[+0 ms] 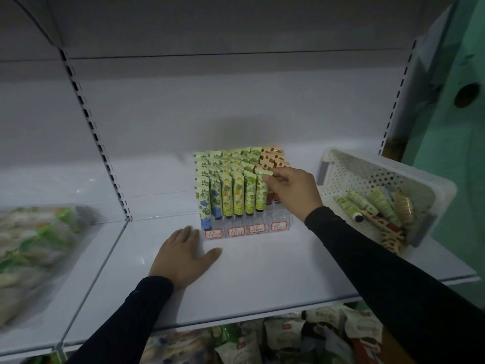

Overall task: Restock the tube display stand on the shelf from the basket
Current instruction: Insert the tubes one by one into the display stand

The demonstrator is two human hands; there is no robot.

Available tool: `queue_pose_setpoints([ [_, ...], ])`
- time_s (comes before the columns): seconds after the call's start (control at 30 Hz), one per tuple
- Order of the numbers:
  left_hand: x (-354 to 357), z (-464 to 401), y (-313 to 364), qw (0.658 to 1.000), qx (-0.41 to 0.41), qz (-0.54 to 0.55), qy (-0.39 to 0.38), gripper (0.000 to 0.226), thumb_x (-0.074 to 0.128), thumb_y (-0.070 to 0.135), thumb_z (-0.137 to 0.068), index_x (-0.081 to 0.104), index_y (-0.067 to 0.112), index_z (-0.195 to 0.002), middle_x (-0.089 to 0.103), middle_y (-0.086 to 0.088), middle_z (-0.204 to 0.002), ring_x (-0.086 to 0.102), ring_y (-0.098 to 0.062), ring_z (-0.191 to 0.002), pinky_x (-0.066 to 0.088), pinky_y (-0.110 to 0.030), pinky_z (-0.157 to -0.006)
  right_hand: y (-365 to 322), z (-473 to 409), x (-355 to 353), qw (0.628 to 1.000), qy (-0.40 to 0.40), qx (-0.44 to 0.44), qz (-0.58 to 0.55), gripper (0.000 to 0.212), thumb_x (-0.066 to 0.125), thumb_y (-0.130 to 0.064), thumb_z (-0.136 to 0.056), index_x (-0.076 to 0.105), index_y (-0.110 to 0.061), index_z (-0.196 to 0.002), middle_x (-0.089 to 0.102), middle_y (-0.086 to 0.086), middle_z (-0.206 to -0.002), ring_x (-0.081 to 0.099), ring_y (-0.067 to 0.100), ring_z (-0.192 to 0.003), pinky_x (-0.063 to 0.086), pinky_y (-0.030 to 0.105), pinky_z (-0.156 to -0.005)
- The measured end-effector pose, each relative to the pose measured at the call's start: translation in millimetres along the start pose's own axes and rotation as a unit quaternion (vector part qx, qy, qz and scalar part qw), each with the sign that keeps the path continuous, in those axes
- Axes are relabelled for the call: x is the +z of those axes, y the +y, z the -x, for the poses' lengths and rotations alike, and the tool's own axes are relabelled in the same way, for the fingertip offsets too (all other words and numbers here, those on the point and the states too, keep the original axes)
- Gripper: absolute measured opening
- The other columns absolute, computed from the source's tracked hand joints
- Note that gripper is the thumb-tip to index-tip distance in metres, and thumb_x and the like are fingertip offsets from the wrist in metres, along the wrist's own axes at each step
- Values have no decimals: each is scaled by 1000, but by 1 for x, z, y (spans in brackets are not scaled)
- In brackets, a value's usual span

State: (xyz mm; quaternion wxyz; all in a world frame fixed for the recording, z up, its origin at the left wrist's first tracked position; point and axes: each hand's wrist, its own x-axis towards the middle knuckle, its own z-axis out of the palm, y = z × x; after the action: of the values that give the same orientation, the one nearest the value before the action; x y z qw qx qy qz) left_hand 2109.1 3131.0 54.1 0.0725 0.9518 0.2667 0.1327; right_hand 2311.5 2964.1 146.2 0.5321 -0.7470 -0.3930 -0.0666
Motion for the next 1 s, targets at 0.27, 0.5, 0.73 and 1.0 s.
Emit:
queue_pose_setpoints([
  [0.27,2,0,-2,1000,7,1,7,63,34,75,-85,52,22,-114,52,4,-116,47,-17,-116,36,-29,-100,4,-2,4,1000,-17,4,20,27,65,-28,-91,71,-8,-109,69,-1,-97,61,7,-86,40,2,-71],
  [0.5,-2,1,1,1000,2,4,-1,69,29,78,-82,52,22,-116,53,4,-118,46,-17,-118,36,-29,-101,5,-9,4,998,-12,-19,58,28,62,-30,-92,74,-5,-88,72,11,-83,65,25,-79,49,30,-77],
  [0.73,-3,1,4,1000,0,-10,4,69,37,73,-87,51,18,-127,51,-1,-131,42,-17,-124,30,-28,-105,8,-14,4,996,-24,-29,84,36,61,-33,-93,71,-1,-80,69,15,-73,61,29,-70,44,25,-67],
  [1.0,-2,1,2,1000,-7,-6,-2,86,20,82,-74,52,18,-121,52,0,-128,43,-18,-123,33,-30,-104,9,-14,9,994,-15,-33,102,33,60,-34,-93,72,-8,-77,67,5,-68,60,19,-66,36,8,-56],
])
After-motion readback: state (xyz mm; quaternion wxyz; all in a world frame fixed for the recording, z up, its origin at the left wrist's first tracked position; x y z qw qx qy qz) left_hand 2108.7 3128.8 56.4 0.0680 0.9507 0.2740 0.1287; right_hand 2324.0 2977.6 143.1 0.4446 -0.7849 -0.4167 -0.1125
